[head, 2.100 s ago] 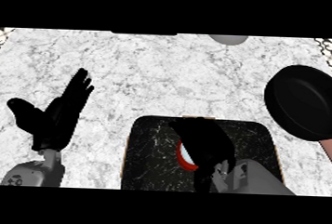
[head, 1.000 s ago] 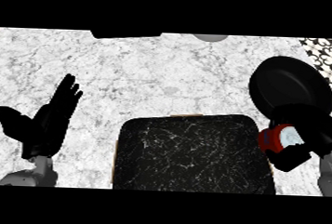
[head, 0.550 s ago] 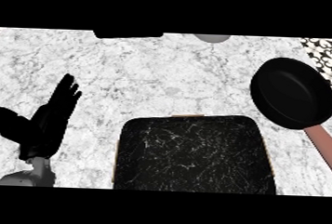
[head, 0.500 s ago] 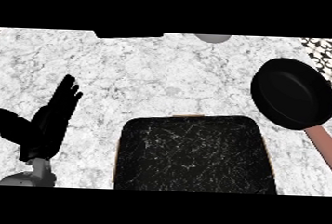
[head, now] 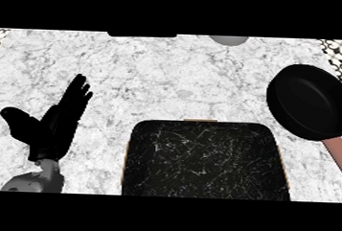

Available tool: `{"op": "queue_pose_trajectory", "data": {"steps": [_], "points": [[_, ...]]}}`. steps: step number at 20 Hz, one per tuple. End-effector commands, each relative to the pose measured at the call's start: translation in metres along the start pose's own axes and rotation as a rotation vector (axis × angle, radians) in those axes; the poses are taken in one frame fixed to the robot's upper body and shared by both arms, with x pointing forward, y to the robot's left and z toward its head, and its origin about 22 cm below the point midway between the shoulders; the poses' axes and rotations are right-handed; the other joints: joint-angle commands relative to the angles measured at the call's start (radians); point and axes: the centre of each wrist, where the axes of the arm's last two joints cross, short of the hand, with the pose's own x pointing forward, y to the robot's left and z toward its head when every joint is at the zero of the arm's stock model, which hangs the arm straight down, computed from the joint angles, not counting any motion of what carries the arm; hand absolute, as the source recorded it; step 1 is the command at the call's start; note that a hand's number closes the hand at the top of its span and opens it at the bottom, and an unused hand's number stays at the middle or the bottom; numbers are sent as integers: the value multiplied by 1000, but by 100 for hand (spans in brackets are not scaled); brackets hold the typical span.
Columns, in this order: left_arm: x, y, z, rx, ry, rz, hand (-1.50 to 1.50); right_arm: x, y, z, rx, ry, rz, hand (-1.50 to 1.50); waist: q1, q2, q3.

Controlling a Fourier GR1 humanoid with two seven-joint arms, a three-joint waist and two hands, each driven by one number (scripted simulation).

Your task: Pick the can from the tray and place it in the pot

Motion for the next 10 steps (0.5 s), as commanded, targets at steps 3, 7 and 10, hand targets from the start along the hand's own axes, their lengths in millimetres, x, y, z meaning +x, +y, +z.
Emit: {"op": "queue_pose_trajectory", "data": {"steps": [3,7,10], "points": [[8,-15,2,-37,-16,-15,0,36,-23,-14,-44,-35,-81,150,36,6,0],[4,0,2,-45,-11,-20,0,62,-28,-33,-7,10,-79,150,44,8,-1],[6,2,-17,-46,-19,-6,0,61,-9,-48,-5,47,-116,150,42,10,0]]}}
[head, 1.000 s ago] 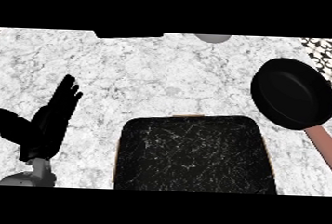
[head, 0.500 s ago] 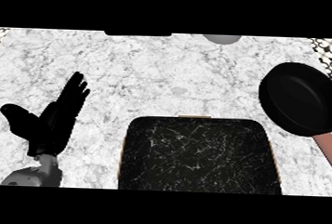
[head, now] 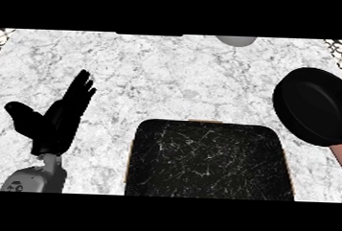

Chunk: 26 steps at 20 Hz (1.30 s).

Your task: Pick the can from the tray and place it in the pot

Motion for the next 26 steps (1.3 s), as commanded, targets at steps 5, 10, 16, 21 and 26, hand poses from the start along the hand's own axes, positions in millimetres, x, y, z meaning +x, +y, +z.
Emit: {"op": "queue_pose_trajectory", "data": {"steps": [5,10,16,21,26], "points": [[10,-16,7,-10,15,11,0,3,31,-37,64,80,5,150,7,0,1],[-10,4,-4,-15,-1,-2,0,-2,73,-71,94,87,15,150,15,5,1],[-10,-22,-1,-13,-3,-4,0,-19,118,-85,221,143,-77,150,7,2,1],[-7,-8,-7,-8,-2,13,0,-26,149,-98,335,253,-207,-150,5,2,1],[-11,-9,3,1,-6,9,0,-36,157,-107,287,271,-423,-150,6,0,1]]}}
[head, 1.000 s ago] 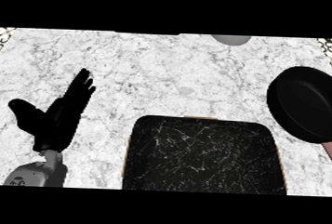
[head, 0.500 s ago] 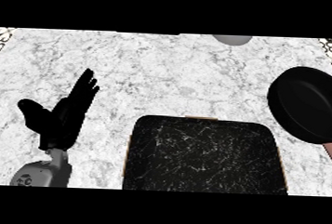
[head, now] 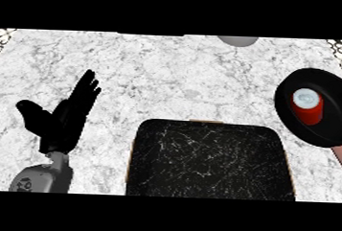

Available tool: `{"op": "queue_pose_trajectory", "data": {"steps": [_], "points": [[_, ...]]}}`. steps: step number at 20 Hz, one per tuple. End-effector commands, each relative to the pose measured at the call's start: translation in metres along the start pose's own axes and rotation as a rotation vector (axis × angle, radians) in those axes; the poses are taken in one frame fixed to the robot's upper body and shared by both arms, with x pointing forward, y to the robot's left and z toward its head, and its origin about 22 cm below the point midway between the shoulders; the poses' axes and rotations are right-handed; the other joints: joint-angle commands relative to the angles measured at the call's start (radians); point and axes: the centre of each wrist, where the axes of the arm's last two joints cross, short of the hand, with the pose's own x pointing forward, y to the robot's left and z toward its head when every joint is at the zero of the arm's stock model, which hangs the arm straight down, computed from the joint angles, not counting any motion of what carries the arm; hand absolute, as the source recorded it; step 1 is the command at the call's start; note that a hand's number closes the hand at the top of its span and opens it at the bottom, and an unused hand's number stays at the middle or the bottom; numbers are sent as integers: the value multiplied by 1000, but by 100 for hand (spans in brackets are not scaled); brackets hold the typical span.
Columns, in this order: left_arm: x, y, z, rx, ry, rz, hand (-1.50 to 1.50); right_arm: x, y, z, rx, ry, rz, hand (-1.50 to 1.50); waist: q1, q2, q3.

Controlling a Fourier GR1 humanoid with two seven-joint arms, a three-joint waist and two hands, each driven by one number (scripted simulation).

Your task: Pick the can from the tray and place it in the pot

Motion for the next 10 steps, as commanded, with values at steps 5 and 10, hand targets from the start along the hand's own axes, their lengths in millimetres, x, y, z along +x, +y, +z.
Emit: {"op": "queue_pose_trajectory", "data": {"steps": [5,10], "points": [[0,-2,3,2,-7,-11,0,7,-16,-10,-275,-119,-329,-150,4,1,0],[-1,-14,19,1,9,5,0,-30,-50,6,-424,-98,-408,-150,-5,-3,1]]}}
